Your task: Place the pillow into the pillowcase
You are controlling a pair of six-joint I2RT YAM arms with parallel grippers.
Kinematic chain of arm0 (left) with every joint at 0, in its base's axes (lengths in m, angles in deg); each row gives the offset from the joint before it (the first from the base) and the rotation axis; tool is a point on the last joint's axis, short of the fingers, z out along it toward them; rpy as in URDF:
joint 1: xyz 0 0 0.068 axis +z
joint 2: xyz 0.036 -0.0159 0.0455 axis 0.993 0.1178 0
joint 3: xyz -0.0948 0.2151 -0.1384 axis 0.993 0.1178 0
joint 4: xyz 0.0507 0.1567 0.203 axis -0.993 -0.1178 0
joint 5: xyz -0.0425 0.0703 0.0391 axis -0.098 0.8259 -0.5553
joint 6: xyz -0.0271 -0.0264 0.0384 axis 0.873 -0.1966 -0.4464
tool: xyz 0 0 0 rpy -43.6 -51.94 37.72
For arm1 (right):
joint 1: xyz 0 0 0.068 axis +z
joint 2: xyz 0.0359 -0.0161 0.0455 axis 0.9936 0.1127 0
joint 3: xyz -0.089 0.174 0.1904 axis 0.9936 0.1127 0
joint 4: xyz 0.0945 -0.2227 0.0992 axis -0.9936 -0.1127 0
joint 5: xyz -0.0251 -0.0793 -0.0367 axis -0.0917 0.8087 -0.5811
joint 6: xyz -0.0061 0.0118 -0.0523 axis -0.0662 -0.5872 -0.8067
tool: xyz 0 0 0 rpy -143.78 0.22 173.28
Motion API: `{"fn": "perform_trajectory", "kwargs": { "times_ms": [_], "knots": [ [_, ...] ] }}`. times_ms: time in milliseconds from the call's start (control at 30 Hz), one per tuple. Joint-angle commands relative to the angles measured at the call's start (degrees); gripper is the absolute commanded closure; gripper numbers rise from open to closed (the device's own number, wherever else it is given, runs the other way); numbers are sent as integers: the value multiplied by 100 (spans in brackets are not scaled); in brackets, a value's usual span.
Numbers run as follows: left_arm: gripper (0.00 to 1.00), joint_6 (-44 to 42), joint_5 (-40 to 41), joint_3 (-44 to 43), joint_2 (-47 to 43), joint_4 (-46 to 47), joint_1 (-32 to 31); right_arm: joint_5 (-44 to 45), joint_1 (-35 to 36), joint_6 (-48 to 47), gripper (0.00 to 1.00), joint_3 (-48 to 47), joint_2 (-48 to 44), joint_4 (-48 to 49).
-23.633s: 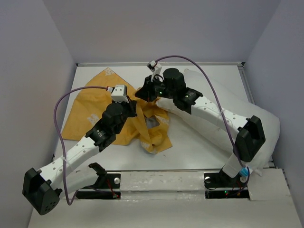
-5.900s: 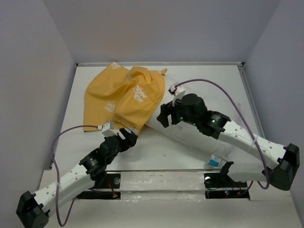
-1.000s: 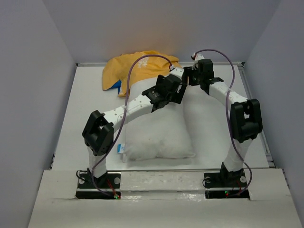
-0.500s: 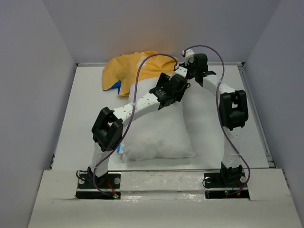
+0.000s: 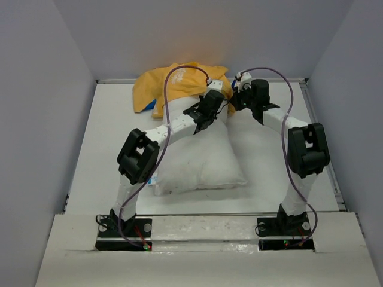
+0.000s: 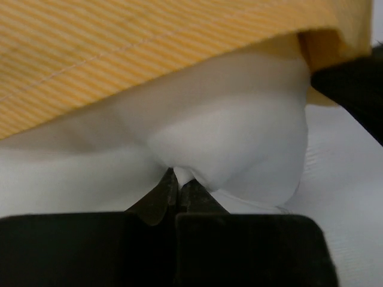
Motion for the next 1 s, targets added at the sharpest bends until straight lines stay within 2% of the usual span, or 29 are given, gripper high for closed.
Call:
{"fn": "perform_trajectory", "kwargs": {
  "times_ms": [0, 100, 200, 333, 367, 433, 500, 533, 633, 733, 833, 933, 967],
  "knots": [
    [100, 638, 217, 281, -140, 1064, 425, -387, 649, 478, 100, 895, -1013, 697],
    [100, 1087, 120, 632, -255, 1520, 584, -29, 1211, 671, 100, 1816, -1505, 776],
    [100, 1307, 269, 826, -334, 1758, 611, 193, 1730, 960, 100, 2336, -1997, 968],
    [100, 1842, 323, 1423, -536, 2294, 628, 879, 1917, 1743, 100, 3286, -2464, 1313],
    [100, 1948, 340, 1511, -649, 2460, 637, 1349, 1917, 1875, 100, 3470, -2525, 1243],
    [100, 2228, 358, 1835, -773, 2706, 628, 1555, 1917, 2059, 100, 3577, -2657, 989],
    [100, 2405, 419, 2003, -957, 2839, 628, 1119, 1978, 2358, 100, 3700, -2710, 900],
    [100, 2615, 454, 2204, -1019, 2953, 628, 872, 2031, 2481, 100, 3796, -2675, 1152],
    [100, 2950, 314, 2452, -1265, 3392, 585, 931, 2304, 2624, 100, 3859, -2404, 1190],
    [100, 2715, 208, 2488, -1467, 3596, 278, 1405, 2304, 2614, 100, 3754, -2446, 1049],
    [100, 2486, -220, 2584, -1783, 3736, 57, 1082, 1831, 2789, 96, 3596, -2613, 970],
    [62, 2038, -985, 2812, -2319, 3737, -135, 905, 1410, 2974, 94, 3420, -2815, 865],
    [39, 1854, -996, 2900, -2529, 3684, -206, 879, 1286, 3018, 94, 3393, -2885, 838]
  ]
}}
